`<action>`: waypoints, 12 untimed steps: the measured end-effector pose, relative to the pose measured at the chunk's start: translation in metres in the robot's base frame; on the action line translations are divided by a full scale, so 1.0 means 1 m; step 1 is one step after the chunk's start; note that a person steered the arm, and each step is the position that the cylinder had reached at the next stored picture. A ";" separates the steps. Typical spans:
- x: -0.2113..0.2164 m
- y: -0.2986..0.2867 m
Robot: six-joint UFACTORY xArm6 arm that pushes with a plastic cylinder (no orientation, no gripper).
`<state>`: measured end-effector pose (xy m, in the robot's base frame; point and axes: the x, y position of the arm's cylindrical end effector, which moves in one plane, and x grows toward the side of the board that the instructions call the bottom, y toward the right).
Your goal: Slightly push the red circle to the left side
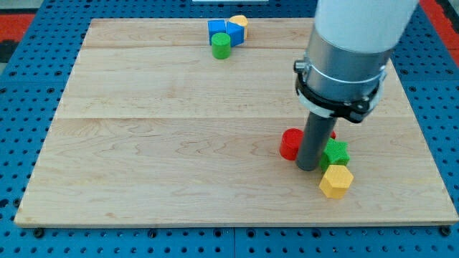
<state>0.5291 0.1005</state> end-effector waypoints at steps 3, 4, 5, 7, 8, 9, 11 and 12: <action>-0.050 -0.071; -0.059 -0.091; -0.082 -0.079; -0.096 -0.034; -0.053 -0.072; -0.045 -0.040; -0.078 -0.036; -0.086 0.009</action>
